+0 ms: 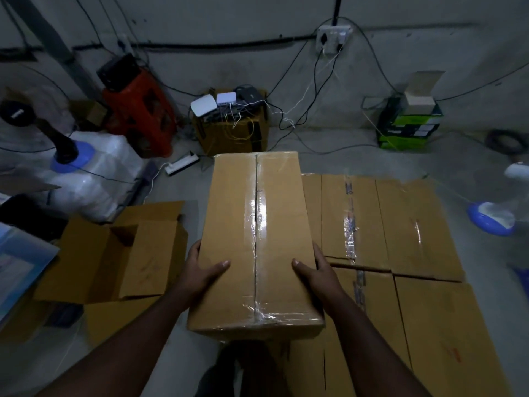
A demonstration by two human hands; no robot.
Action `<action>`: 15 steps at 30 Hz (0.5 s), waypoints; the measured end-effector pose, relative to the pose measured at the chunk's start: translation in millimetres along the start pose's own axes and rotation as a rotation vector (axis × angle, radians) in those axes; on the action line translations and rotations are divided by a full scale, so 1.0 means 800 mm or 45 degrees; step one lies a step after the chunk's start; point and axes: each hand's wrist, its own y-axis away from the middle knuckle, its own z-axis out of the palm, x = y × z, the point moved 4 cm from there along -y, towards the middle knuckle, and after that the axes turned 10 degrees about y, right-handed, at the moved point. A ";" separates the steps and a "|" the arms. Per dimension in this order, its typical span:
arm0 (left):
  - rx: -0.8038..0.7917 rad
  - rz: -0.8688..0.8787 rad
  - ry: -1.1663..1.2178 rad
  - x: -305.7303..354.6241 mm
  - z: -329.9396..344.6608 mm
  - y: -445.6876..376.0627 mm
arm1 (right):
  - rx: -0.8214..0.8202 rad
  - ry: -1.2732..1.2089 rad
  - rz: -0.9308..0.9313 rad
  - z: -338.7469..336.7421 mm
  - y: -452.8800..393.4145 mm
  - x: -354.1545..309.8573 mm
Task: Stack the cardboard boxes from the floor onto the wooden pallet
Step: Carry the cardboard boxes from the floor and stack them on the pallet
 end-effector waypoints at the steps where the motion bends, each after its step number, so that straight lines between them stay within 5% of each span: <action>1: 0.007 -0.007 0.002 0.002 0.000 -0.023 | 0.003 -0.015 -0.029 0.003 -0.022 -0.004; 15: -0.201 0.026 -0.119 -0.016 0.133 -0.386 | 0.304 -0.112 0.177 -0.069 -0.318 0.039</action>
